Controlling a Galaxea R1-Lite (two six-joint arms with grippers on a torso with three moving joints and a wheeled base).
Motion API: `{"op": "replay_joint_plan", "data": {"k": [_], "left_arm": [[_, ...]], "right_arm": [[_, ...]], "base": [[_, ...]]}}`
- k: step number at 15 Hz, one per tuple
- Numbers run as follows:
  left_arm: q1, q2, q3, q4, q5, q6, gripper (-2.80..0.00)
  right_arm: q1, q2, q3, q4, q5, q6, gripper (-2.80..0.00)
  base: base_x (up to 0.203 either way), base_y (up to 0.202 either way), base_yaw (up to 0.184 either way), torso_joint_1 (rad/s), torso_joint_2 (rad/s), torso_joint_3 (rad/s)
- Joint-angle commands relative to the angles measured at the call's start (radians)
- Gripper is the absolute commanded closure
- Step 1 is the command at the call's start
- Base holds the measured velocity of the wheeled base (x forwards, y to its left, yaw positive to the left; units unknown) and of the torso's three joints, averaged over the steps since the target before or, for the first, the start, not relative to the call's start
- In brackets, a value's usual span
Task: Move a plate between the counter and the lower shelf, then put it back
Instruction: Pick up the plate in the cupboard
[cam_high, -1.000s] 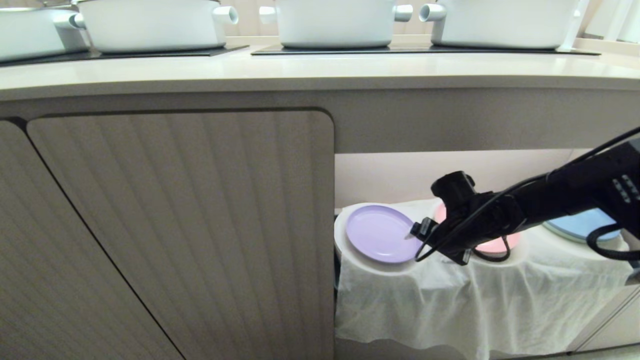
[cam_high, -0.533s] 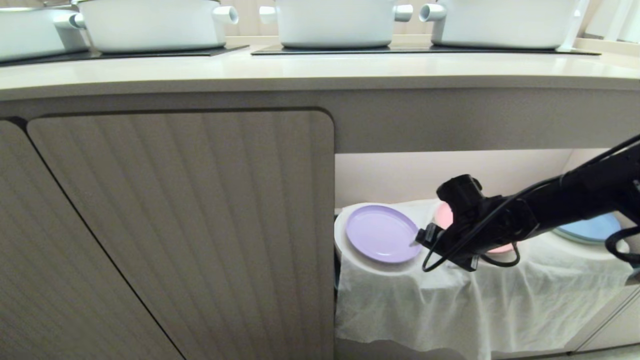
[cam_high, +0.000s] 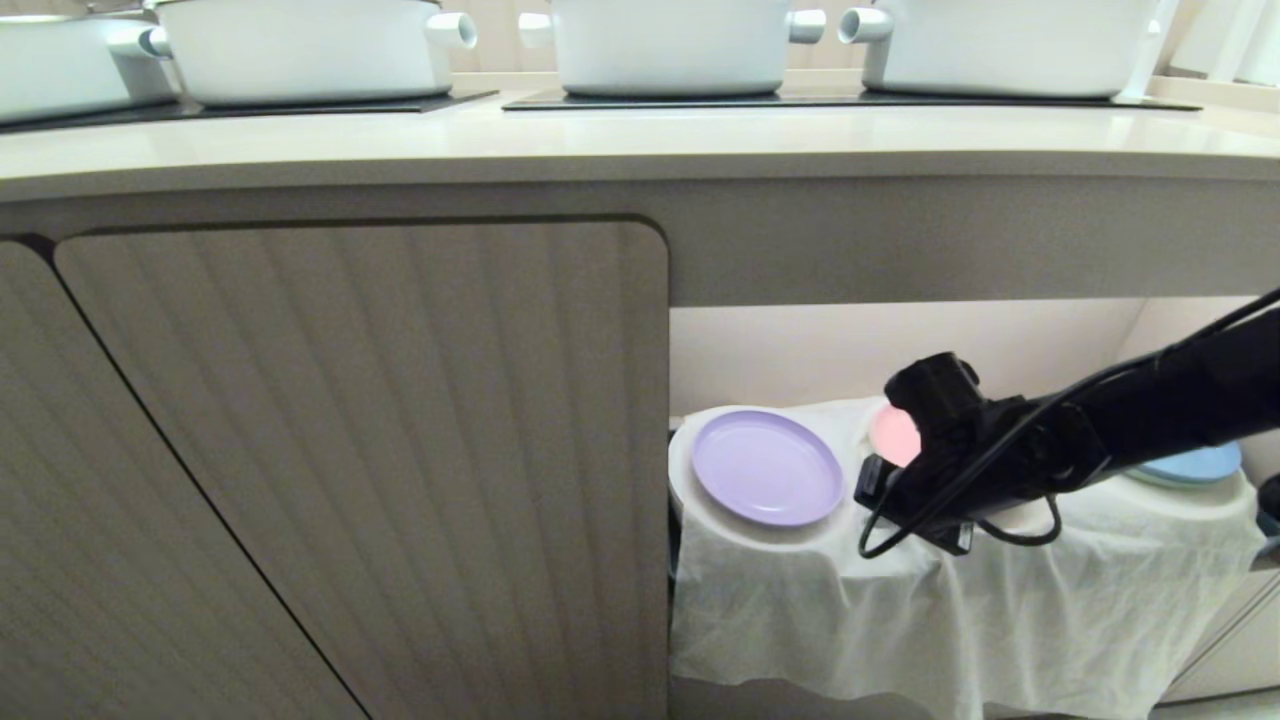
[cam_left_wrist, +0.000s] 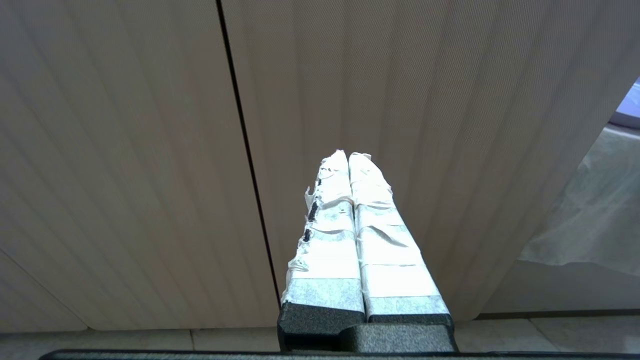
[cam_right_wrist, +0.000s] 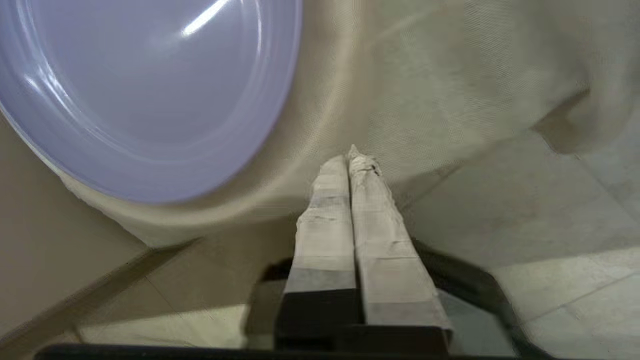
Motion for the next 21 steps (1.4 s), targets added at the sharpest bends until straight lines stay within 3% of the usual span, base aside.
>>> {"op": "replay_joint_plan", "data": {"k": [1,8,12,21], "left_arm": [[0.0,0.0,0.0,0.0,0.0,0.0,0.0],[0.0,0.0,0.0,0.0,0.0,0.0,0.0],[0.0,0.0,0.0,0.0,0.0,0.0,0.0],[0.0,0.0,0.0,0.0,0.0,0.0,0.0]], "right_arm": [[0.005,-0.03,0.034,0.001,0.002,0.005,0.0],[0.027,-0.124,0.134,0.006,0.001,0.0,0.0],[0.029,-0.218,0.236,0.024,0.003,-0.079,0.0],[0.109,-0.456,0.461,0.029,-0.001,-0.122,0.0]], "base": [[0.0,0.0,0.0,0.0,0.0,0.0],[0.0,0.0,0.0,0.0,0.0,0.0],[0.0,0.0,0.0,0.0,0.0,0.0],[0.0,0.0,0.0,0.0,0.0,0.0]]}}
